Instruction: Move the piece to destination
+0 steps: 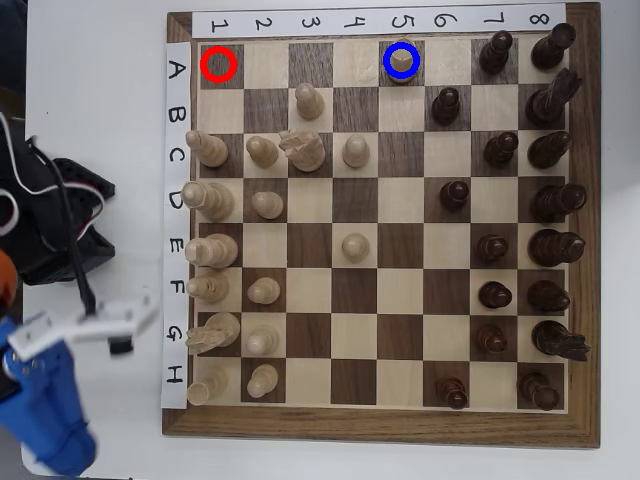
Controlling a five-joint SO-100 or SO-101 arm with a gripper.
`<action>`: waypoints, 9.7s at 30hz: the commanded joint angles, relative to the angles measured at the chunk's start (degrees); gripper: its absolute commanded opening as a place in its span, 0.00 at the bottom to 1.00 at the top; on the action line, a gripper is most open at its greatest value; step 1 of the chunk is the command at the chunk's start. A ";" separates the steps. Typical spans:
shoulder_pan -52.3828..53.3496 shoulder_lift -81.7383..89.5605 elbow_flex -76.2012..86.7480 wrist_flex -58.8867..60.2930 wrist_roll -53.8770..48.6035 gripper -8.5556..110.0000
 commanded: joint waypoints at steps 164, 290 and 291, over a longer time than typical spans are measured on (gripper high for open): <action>28.04 11.60 21.45 20.83 -11.25 0.07; 28.56 11.60 21.45 20.92 -8.96 0.07; 28.56 11.60 21.45 20.92 -8.96 0.07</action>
